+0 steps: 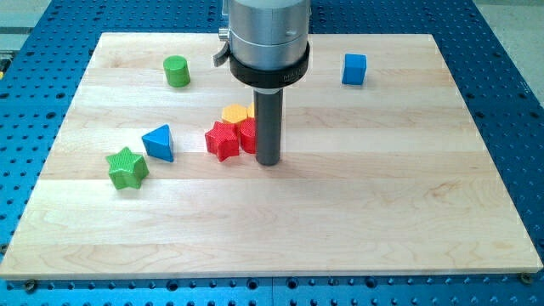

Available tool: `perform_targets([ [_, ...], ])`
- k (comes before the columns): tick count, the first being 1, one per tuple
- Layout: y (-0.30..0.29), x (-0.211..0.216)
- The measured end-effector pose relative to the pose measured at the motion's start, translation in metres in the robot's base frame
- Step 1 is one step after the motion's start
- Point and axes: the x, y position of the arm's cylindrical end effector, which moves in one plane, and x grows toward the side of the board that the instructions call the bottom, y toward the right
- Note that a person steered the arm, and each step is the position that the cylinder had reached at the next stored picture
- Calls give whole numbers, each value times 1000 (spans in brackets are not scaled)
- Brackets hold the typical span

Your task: Move the cube towards the right center of the board

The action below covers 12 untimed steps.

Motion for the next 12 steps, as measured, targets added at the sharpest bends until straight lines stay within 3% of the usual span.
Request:
perform_targets([
  [1,62,-12],
  [4,122,-44],
  [5,207,-100],
  [6,244,-171],
  [7,230,-218],
  [10,74,-182],
  [11,53,-162],
  [12,138,-149],
])
